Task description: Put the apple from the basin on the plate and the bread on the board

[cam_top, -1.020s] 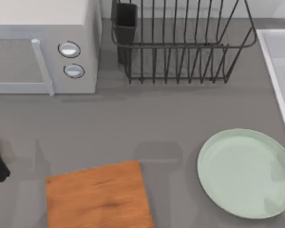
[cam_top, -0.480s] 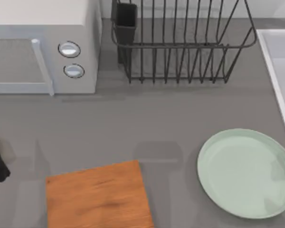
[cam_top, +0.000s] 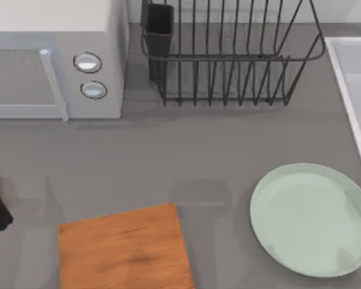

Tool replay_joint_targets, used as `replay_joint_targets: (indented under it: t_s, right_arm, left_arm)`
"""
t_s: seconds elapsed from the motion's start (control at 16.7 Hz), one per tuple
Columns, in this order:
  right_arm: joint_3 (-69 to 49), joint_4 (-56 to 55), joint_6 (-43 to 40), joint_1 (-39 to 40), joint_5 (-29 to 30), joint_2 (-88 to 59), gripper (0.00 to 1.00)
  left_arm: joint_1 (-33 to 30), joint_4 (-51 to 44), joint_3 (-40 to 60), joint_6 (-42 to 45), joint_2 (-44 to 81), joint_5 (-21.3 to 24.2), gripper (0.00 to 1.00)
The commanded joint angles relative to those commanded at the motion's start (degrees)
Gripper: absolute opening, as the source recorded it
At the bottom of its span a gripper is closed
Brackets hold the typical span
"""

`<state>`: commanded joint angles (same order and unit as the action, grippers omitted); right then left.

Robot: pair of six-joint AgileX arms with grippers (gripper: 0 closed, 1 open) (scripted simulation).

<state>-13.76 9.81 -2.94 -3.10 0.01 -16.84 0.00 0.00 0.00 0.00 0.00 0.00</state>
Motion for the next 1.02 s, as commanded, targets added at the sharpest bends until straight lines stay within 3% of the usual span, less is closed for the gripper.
replay_joint_targets:
  t_s: [0.72, 1.02]
  right_arm:
    - [-46.86, 33.39, -10.00, -10.54, 0.04, -68.61, 1.00]
    - [-60.94, 43.42, -13.00, -13.71, 0.05, -89.59, 1.00]
  left_arm:
    - [0.00, 0.00, 0.00, 0.00, 0.00, 0.00, 1.00]
    - [0.00, 0.00, 0.00, 0.00, 0.00, 0.00, 1.00]
